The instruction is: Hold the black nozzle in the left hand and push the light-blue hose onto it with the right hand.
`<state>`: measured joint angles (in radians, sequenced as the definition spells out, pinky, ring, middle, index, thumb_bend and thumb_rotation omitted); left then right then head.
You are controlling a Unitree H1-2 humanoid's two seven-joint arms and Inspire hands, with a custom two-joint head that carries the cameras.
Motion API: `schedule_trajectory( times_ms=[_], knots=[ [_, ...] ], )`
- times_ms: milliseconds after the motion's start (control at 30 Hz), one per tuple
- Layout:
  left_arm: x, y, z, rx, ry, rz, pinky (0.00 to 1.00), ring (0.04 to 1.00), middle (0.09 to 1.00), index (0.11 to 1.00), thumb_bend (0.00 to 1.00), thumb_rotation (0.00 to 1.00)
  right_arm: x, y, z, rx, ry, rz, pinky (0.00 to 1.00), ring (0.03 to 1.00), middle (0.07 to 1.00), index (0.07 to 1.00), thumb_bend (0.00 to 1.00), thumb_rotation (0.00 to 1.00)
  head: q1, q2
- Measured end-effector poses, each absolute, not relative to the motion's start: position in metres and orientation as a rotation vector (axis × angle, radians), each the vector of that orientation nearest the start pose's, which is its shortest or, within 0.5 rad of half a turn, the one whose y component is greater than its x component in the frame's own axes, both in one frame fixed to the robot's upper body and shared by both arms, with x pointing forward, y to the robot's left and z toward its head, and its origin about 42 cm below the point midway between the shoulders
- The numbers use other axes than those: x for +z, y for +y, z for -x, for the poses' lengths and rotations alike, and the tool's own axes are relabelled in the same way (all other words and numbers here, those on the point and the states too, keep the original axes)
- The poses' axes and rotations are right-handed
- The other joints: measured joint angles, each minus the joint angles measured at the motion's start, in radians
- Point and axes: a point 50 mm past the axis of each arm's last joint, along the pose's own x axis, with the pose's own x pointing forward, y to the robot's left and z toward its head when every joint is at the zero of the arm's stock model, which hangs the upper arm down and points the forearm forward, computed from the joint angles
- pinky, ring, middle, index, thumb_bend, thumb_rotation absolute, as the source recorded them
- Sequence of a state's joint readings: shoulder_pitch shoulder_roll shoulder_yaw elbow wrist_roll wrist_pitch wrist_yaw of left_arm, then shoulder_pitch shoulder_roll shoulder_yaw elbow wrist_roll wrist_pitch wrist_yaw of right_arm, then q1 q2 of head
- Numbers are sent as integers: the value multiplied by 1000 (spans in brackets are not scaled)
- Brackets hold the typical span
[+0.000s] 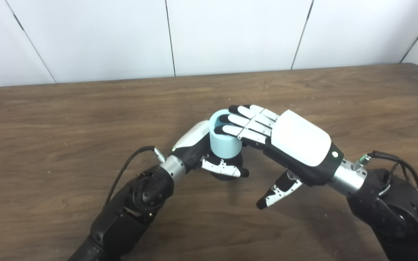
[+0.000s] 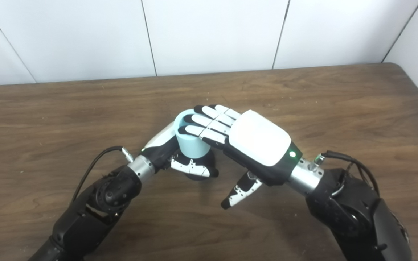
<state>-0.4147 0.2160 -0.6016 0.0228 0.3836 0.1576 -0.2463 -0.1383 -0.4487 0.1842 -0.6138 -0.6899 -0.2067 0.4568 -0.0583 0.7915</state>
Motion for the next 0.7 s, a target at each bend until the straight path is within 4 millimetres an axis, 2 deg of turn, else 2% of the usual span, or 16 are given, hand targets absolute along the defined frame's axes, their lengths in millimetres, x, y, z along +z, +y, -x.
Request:
schedule_trajectory(
  times_ms=[700],
  knots=[
    [165, 94, -352, -768, -200, -783, 674, 765, 720, 536, 783, 403, 269, -223, -253, 543, -680, 1267, 937, 949, 940, 900, 793, 248, -2, 3]
  ],
)
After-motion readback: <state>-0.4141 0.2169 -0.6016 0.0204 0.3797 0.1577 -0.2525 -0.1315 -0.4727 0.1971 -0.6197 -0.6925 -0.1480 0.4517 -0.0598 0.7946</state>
